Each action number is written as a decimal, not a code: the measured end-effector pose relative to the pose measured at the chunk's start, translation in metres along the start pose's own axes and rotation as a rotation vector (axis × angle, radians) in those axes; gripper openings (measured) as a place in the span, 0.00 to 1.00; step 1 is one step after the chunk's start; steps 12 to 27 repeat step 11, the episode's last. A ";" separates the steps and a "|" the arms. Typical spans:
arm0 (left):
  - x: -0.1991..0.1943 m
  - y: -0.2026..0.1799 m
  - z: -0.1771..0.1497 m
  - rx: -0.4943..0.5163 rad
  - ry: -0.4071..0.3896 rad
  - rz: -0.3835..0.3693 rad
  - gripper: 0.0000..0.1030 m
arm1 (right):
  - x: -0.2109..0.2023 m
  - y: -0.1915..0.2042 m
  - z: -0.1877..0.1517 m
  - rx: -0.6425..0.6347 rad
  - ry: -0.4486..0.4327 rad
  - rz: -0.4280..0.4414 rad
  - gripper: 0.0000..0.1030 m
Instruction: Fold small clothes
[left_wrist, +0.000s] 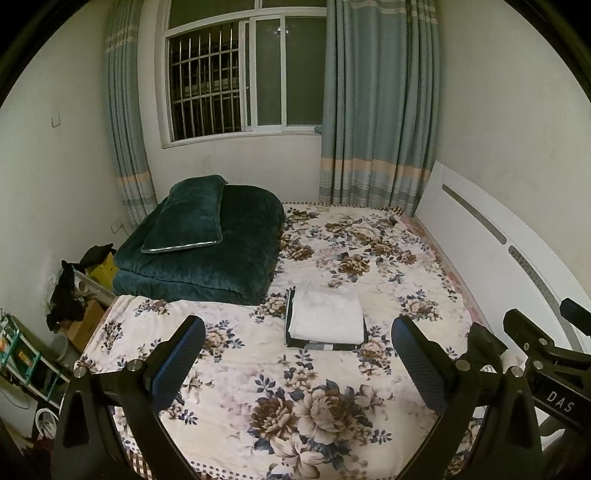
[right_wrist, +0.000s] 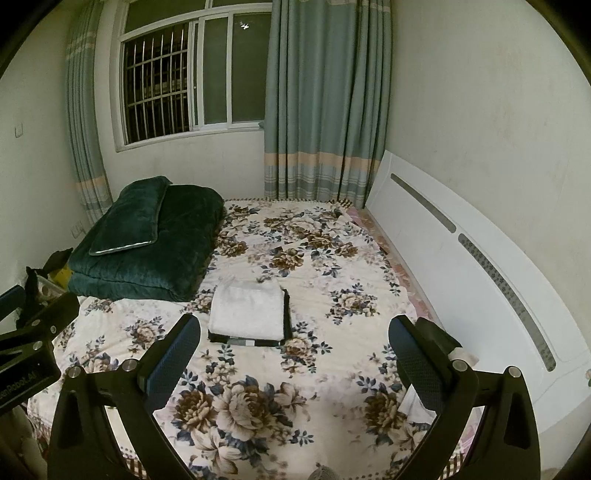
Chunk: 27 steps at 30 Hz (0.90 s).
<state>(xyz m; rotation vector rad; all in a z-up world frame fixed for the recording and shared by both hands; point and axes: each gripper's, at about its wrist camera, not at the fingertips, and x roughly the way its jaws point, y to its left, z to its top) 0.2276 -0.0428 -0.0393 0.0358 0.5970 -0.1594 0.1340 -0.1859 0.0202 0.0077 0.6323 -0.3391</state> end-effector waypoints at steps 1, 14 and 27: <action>0.000 0.000 0.000 0.000 0.000 0.001 1.00 | 0.000 0.001 0.000 0.000 0.000 0.001 1.00; -0.005 0.001 0.004 0.000 -0.009 0.012 1.00 | 0.000 0.002 -0.003 0.002 0.000 0.002 1.00; -0.005 0.001 0.004 0.000 -0.009 0.012 1.00 | 0.000 0.002 -0.003 0.002 0.000 0.002 1.00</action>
